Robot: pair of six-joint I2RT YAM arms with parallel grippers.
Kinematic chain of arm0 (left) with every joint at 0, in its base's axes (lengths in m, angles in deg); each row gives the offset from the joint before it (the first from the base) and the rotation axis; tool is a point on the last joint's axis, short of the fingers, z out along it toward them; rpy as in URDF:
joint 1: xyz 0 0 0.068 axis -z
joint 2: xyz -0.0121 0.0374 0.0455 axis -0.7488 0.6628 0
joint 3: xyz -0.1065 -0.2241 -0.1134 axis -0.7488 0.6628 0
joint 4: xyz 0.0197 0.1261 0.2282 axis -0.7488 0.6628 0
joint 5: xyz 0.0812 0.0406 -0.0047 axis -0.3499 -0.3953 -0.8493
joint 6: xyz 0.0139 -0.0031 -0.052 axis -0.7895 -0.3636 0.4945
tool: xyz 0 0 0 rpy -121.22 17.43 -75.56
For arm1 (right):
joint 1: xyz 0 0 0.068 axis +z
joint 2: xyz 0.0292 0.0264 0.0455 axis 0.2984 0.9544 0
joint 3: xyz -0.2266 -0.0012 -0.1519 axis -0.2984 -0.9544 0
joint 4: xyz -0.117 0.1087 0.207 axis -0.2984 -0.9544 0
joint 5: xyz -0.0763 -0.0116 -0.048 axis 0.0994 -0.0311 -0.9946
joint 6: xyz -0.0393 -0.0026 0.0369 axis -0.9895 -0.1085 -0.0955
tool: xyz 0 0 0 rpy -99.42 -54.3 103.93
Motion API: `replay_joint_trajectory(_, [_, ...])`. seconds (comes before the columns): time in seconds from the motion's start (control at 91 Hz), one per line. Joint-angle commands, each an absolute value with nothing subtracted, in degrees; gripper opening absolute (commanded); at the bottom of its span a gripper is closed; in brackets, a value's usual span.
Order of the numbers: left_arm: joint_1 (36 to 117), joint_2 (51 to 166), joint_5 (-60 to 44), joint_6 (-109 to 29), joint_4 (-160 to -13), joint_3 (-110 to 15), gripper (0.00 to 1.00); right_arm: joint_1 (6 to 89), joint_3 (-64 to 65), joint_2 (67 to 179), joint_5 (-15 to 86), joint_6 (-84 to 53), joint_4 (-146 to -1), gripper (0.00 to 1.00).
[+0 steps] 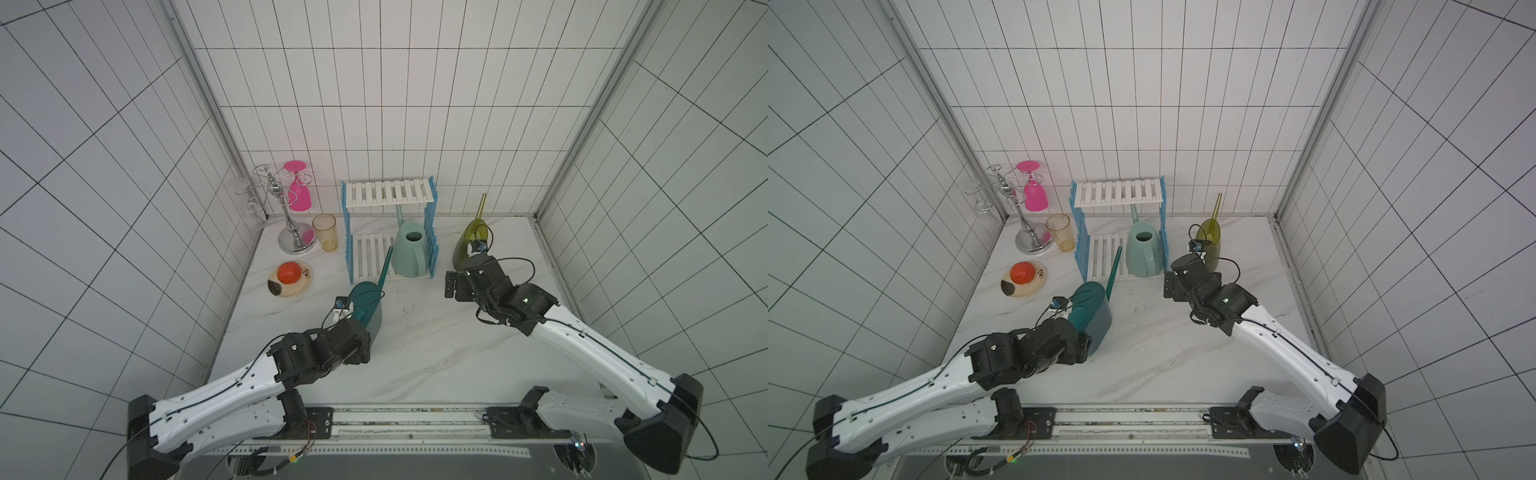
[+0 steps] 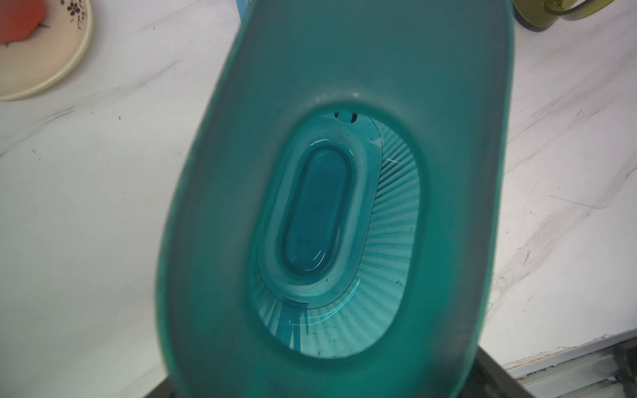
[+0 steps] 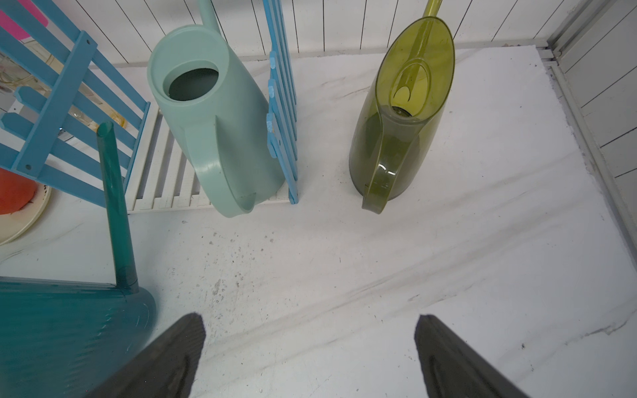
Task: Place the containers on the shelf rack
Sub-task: 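Pick up a container from the center of the board.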
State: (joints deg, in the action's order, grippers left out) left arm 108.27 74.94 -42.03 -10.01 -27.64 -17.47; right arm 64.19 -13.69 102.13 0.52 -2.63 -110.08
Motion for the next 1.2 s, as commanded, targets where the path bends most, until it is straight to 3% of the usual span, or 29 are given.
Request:
replay_joint_trajectory(0.0, [109.52, 75.86, -46.08, -8.53, -28.79, -17.08, 0.81, 63.6, -14.24, 101.4, 1.17, -1.55, -109.8, 0.99])
replay_joint_trajectory(0.33, [109.74, 75.67, -44.34, -8.59, -29.56, -15.95, 0.58, 63.43, -15.55, 101.09, 1.46, -0.39, -108.66, 0.99])
replay_joint_trajectory(0.627, [109.74, 75.51, -41.4, -9.39, -30.55, -15.36, 0.27, 63.17, -17.49, 99.73, 2.5, -1.43, -106.9, 0.99])
replay_joint_trajectory(1.0, [109.74, 74.75, -38.79, -10.67, -28.86, -17.06, 0.07, 62.29, -18.51, 98.89, 2.85, -1.11, -106.63, 0.99])
replay_joint_trajectory(1.187, [109.74, 73.87, -38.08, -12.83, -26.37, -20.06, 0.03, 62.19, -19.02, 98.59, 2.76, -0.83, -106.48, 0.99])
